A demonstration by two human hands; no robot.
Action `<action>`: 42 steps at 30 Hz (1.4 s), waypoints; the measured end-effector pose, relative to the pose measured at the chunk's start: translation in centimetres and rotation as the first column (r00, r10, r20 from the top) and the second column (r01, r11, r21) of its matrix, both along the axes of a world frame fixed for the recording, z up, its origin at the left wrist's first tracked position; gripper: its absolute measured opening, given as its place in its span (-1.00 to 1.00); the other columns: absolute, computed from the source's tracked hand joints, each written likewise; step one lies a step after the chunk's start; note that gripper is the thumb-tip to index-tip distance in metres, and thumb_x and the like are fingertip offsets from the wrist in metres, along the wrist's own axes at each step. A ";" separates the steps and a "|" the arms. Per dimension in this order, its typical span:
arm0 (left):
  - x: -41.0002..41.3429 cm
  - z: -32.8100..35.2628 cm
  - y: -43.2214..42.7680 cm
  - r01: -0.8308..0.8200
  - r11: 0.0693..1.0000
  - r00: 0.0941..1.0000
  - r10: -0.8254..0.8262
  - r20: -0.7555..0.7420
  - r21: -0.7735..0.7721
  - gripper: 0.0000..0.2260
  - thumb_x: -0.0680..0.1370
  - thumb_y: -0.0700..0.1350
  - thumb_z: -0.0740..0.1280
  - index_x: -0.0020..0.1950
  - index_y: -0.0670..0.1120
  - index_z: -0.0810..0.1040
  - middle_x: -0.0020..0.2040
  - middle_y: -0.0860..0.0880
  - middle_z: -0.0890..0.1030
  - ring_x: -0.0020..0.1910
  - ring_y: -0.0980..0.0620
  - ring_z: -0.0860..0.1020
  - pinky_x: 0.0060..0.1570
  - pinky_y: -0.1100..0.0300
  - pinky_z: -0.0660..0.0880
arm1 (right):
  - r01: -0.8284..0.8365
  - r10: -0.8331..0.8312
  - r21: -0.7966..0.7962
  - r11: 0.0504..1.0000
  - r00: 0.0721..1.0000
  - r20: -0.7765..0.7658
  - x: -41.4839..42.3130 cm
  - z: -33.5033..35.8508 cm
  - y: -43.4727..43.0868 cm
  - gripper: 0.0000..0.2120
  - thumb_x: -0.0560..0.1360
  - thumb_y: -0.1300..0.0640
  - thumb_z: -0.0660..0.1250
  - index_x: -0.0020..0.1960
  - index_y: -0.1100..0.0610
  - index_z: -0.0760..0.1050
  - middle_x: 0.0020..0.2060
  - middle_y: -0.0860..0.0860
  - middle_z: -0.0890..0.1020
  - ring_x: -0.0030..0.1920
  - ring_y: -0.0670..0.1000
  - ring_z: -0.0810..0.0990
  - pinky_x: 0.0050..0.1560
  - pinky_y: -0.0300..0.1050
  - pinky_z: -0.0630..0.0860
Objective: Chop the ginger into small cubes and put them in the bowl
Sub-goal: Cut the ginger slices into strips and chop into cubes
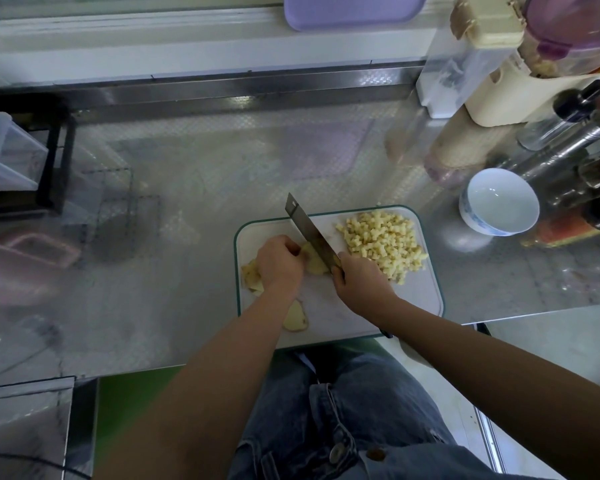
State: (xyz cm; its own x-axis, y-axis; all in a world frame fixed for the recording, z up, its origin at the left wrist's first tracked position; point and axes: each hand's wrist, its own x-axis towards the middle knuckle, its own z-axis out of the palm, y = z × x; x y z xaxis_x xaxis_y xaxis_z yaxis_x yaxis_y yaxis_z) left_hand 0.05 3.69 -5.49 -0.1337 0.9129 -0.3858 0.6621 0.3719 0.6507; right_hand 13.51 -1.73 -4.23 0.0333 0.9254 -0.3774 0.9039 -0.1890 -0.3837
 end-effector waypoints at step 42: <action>-0.5 -0.1 -0.7 -0.050 0.998 0.999 0.050 0.002 -0.033 -0.90 0.48 -0.12 0.42 -0.13 -0.14 0.68 -0.18 -0.08 0.68 -0.25 0.04 0.56 -0.25 0.23 0.40 | -0.098 0.098 0.009 0.995 0.993 -0.066 1.2 1.7 0.6 -0.70 0.61 0.09 0.18 -0.29 0.09 0.28 -0.47 -0.05 0.34 -0.44 -0.03 0.34 -0.45 -0.19 0.15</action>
State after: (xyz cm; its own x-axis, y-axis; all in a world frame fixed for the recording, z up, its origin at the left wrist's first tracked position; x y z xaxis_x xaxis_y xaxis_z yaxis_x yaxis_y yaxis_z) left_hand -0.40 3.02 -5.62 -0.1773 0.8920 -0.4158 0.6402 0.4254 0.6397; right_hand 14.75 -1.12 -2.55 -0.0825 0.9253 -0.3703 0.8907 -0.0982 -0.4439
